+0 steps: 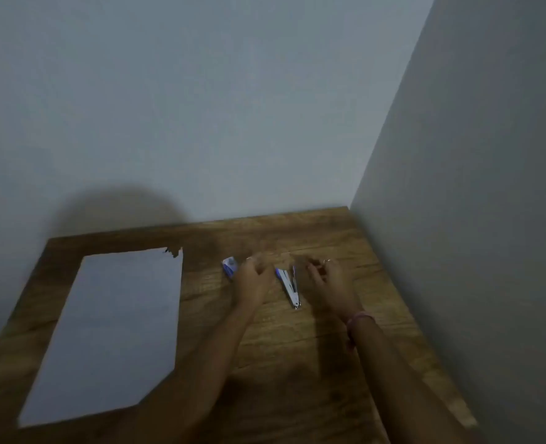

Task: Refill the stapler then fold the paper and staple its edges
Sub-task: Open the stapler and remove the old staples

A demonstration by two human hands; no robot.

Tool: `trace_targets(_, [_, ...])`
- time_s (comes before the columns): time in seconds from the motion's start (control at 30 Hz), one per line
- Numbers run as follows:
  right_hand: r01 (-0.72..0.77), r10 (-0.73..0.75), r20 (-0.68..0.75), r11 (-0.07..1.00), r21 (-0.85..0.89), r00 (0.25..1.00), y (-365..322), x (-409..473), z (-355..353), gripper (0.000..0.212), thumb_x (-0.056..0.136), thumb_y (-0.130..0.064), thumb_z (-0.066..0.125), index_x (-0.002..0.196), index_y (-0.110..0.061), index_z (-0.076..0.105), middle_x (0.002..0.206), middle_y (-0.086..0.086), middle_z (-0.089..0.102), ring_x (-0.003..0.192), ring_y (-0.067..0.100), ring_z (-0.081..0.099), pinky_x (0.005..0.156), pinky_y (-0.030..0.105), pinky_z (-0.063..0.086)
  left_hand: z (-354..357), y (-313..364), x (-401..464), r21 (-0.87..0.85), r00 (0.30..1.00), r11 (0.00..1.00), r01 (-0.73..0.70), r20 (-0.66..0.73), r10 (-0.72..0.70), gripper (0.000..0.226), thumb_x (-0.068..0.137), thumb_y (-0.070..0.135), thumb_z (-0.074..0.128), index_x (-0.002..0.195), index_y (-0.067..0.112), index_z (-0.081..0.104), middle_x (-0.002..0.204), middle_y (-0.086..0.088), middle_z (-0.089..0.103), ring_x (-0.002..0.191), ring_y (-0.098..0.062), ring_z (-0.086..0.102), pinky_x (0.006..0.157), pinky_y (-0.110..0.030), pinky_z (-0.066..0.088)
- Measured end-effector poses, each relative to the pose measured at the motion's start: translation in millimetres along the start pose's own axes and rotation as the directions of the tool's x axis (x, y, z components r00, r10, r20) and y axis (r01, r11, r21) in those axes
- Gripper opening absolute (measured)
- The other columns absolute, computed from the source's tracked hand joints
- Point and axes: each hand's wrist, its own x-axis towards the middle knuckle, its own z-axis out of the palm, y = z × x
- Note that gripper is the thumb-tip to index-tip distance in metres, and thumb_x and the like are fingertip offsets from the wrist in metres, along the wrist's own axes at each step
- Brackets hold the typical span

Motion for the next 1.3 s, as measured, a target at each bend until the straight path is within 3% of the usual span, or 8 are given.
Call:
trace_targets(0.13, [-0.102, 0.1, 0.072, 0.995, 0.013, 0.992, 5, 3, 6, 0.024, 0.094, -0.021, 0.057, 0.112, -0.011, 0.069, 0.103, 0.004, 0.072, 0.084, 0.009, 0.06, 0.072, 0.018, 0.04, 10, -8, -1, -0.182, 0.965, 0.948, 0.26, 0.064, -0.253, 0.022, 0.092, 0.01, 0.062, 0.112, 0.001, 0.066, 0.096, -0.012, 0.071, 0.096, -0.026, 0.067, 0.093, -0.041, 0.053])
trace_targets(0.23, [-0.143, 0.138, 0.11, 0.989, 0.04, 0.984, 4, 8, 12, 0.02, 0.092, -0.023, 0.059, 0.094, -0.009, 0.072, 0.086, 0.008, 0.073, 0.078, 0.018, 0.065, 0.066, 0.02, 0.043, 19, -8, -2, -0.202, 0.964, 0.943, 0.266, 0.082, -0.254, 0.014, 0.091, 0.009, 0.063, 0.08, 0.017, 0.067, 0.083, -0.007, 0.07, 0.093, -0.029, 0.069, 0.091, -0.046, 0.054])
trace_targets(0.57, [-0.171, 0.194, 0.177, 0.975, -0.139, 0.965, -11, 20, 26, 0.017, 0.087, -0.029, 0.065, 0.09, -0.013, 0.07, 0.08, 0.004, 0.071, 0.073, 0.015, 0.064, 0.059, 0.022, 0.046, 25, -13, -7, -0.155, 0.979, 0.967, 0.202, 0.068, -0.194, 0.024, 0.09, 0.017, 0.066, 0.109, 0.004, 0.069, 0.1, -0.008, 0.072, 0.092, -0.018, 0.066, 0.079, -0.028, 0.052])
trace_targets(0.73, [-0.131, 0.128, 0.036, 0.987, 0.094, 0.991, -30, 14, 16, 0.008, 0.079, -0.019, 0.071, 0.087, -0.017, 0.071, 0.076, -0.005, 0.071, 0.068, 0.004, 0.064, 0.059, 0.012, 0.046, 14, -6, -13, -0.363, 0.961, 0.892, 0.271, 0.147, -0.233, 0.03, 0.093, 0.02, 0.062, 0.121, 0.009, 0.062, 0.109, -0.007, 0.069, 0.102, -0.019, 0.066, 0.091, -0.034, 0.054])
trace_targets(1.03, [-0.106, 0.122, 0.019, 0.761, 0.64, 0.992, -95, -4, -23, 0.028, 0.081, -0.006, 0.07, 0.101, -0.021, 0.059, 0.073, 0.003, 0.065, 0.068, 0.014, 0.066, 0.058, 0.025, 0.055, -18, 36, -29, -0.493, 0.997, 0.867, -0.078, -0.057, 0.057, 0.025, 0.097, 0.016, 0.056, 0.119, 0.007, 0.064, 0.11, -0.008, 0.07, 0.101, -0.018, 0.066, 0.085, -0.027, 0.053])
trace_targets(1.1, [-0.102, 0.166, -0.019, 0.691, 0.716, 0.986, -102, -9, -26, 0.024, 0.084, -0.001, 0.066, 0.102, -0.015, 0.06, 0.074, 0.001, 0.06, 0.069, 0.014, 0.065, 0.059, 0.024, 0.055, -28, 43, -34, -0.613, 0.994, 0.785, -0.091, -0.108, 0.031, 0.019, 0.099, 0.016, 0.053, 0.111, 0.011, 0.066, 0.101, -0.004, 0.071, 0.096, -0.015, 0.067, 0.086, -0.029, 0.055])
trace_targets(1.17, [-0.14, 0.23, 0.007, 0.569, 0.81, 0.973, -105, -15, -31, 0.022, 0.086, 0.0, 0.065, 0.106, -0.01, 0.061, 0.08, 0.003, 0.064, 0.069, 0.013, 0.068, 0.064, 0.024, 0.058, -40, 50, -33, -0.831, 0.996, 0.555, -0.046, -0.084, -0.044, 0.019, 0.1, 0.013, 0.049, 0.111, 0.005, 0.063, 0.095, -0.004, 0.069, 0.093, -0.014, 0.067, 0.086, -0.029, 0.057])
trace_targets(1.3, [-0.257, 0.229, 0.215, 0.175, 0.951, 0.95, -107, -34, -26, 0.024, 0.088, 0.008, 0.058, 0.11, 0.001, 0.06, 0.097, 0.012, 0.07, 0.082, 0.017, 0.072, 0.072, 0.023, 0.058, -63, 60, -31, -0.978, 0.996, 0.203, 0.045, 0.029, -0.08, 0.016, 0.1, 0.009, 0.047, 0.106, 0.007, 0.062, 0.096, -0.004, 0.07, 0.093, -0.013, 0.069, 0.079, -0.026, 0.058])
